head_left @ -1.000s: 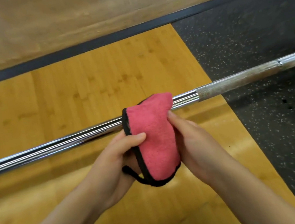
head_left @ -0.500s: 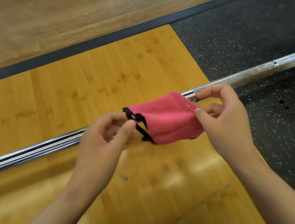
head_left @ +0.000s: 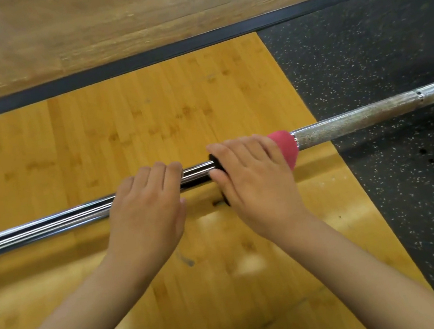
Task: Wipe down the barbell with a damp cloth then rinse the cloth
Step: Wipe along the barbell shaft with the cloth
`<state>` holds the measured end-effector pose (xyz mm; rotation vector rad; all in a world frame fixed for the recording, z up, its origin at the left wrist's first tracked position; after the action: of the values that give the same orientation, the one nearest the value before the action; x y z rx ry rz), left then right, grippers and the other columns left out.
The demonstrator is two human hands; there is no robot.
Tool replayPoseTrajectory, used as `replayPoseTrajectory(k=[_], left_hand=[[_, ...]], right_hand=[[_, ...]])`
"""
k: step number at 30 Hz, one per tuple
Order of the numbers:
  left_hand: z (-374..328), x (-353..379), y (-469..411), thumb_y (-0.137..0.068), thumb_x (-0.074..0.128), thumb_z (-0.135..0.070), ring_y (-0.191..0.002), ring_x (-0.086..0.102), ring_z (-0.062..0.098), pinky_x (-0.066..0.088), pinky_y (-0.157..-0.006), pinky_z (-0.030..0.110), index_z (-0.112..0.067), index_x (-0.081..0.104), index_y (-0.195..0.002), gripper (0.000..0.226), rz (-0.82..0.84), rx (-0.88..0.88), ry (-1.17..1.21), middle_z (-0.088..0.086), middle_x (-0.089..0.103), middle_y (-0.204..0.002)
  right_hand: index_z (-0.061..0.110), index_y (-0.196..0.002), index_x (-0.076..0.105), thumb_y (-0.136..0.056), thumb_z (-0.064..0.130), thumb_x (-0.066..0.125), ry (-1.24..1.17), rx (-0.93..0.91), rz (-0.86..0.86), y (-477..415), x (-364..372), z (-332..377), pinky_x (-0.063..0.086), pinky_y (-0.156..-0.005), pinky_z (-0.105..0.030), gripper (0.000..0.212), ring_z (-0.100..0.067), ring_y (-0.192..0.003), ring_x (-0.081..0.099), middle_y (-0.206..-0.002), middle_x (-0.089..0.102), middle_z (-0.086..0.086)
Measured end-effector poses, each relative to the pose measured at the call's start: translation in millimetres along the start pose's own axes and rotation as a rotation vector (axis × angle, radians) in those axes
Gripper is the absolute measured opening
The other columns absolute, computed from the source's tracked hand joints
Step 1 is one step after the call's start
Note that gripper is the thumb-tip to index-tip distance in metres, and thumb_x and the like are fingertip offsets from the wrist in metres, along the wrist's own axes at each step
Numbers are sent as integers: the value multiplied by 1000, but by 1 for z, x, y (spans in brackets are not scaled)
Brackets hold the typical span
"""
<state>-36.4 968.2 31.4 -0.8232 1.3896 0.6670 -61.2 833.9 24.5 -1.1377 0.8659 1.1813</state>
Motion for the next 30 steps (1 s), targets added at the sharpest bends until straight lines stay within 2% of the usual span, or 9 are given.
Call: replayPoseTrajectory(k=[4,7,9,12,16,19,21,25,30], left_hand=[[2,0,-12,-63,81,-15,-50,49,26,25,-46,24,-8,55,-80,32,64,13,51,3,53,-61],[6,5,-22,-63,84,-20,-38,28,19,10,-47,14,-13,46,-67,39,112,-37,50,-2,42,-46],[6,8,-26,-65,84,-24,-35,30,21,9,-47,14,-15,43,-66,42,129,-22,26,-1,41,-43],[7,6,-32,-83,65,-34,-51,42,23,16,-43,21,-23,55,-86,15,141,-10,2,-5,41,-54],[13,30,-45,-84,64,-40,-62,51,17,41,-52,30,-21,58,-83,19,640,26,376,-5,57,-64],[18,38,-43,-78,73,-41,-49,45,19,36,-51,29,-17,46,-67,38,916,-95,634,0,49,-56],[20,32,-40,-80,69,-47,-51,49,15,34,-52,26,-19,46,-70,37,822,-128,493,-6,52,-59],[1,3,-23,-83,67,-33,-61,51,20,13,-45,24,-20,45,-83,25,110,-20,-9,-5,55,-71],[1,7,-22,-59,79,-2,-34,48,25,4,-50,14,-10,58,-67,24,-47,-4,-8,4,53,-46]], right_hand=[[17,-121,60,-99,34,33,2,101,-44,8,-10,-37,26,-110,-39,38,-21,-115,50,-117,60,2],[11,-125,57,-97,30,33,-76,127,-72,9,-10,-29,22,-113,-39,42,-23,-120,46,-121,58,-2],[8,-131,54,-94,24,34,-146,58,-50,7,-5,3,23,-114,-39,44,-24,-123,46,-125,57,-4],[1,-135,49,-82,13,36,-186,-51,4,6,9,48,24,-115,-40,57,-27,-127,44,-131,55,-10],[5,-135,52,-76,14,41,-112,-94,32,-3,9,42,29,-111,-35,60,-25,-123,49,-130,57,-6],[13,-133,55,-77,15,49,-16,-94,11,1,1,10,30,-110,-36,57,-24,-121,50,-128,58,-2],[19,-133,54,-79,12,55,41,-35,-34,7,-6,-13,25,-111,-37,55,-25,-129,44,-131,55,-2],[29,-134,55,-87,14,55,23,93,-113,15,-6,-24,21,-113,-44,50,-29,-133,37,-131,53,-4],[18,-133,56,-86,11,58,29,-19,-175,10,12,33,29,-107,-41,47,-28,-116,51,-120,59,-5]])
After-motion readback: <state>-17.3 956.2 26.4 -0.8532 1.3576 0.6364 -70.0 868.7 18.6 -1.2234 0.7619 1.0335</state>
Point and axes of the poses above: each hand's wrist, its own y-axis away from the middle knuckle, its own x-axis out of the palm, z = x × y, the point moved 7 cm from there along -y, towards the middle knuckle
